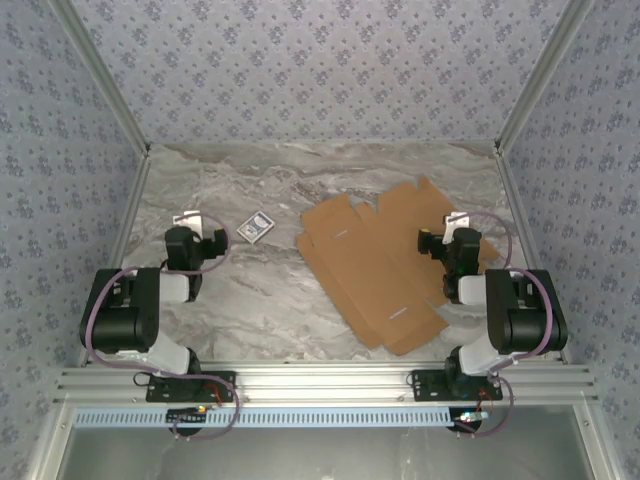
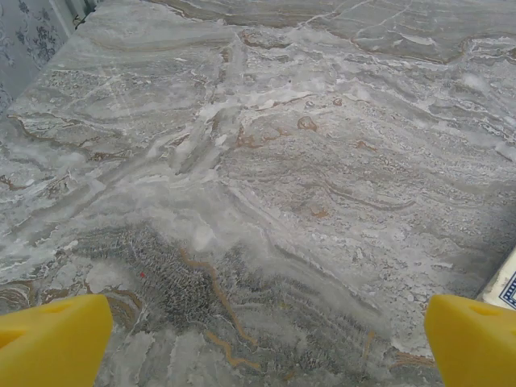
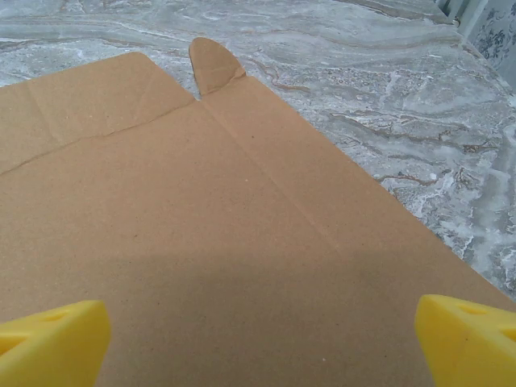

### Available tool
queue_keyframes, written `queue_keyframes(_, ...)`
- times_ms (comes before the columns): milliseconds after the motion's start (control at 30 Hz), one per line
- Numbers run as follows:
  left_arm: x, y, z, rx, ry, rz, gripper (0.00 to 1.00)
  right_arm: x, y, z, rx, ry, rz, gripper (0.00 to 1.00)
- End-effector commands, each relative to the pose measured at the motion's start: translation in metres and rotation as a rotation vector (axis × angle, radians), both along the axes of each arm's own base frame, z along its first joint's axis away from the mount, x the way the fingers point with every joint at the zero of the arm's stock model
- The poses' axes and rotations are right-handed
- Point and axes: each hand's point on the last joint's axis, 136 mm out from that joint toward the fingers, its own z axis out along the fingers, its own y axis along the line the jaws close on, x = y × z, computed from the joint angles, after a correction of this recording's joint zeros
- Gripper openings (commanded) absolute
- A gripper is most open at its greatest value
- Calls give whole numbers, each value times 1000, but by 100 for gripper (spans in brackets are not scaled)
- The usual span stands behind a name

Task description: Fold the paper box

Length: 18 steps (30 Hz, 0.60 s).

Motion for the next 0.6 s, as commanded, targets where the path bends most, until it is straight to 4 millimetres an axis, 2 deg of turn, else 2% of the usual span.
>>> queue_keyframes(0, 6, 1, 13, -4, -46, -4, 99, 7, 1, 10, 18, -28, 3, 99)
queue_keyframes(567, 7, 1, 13, -14, -44, -7, 99, 8, 1, 10, 23, -26, 6, 99)
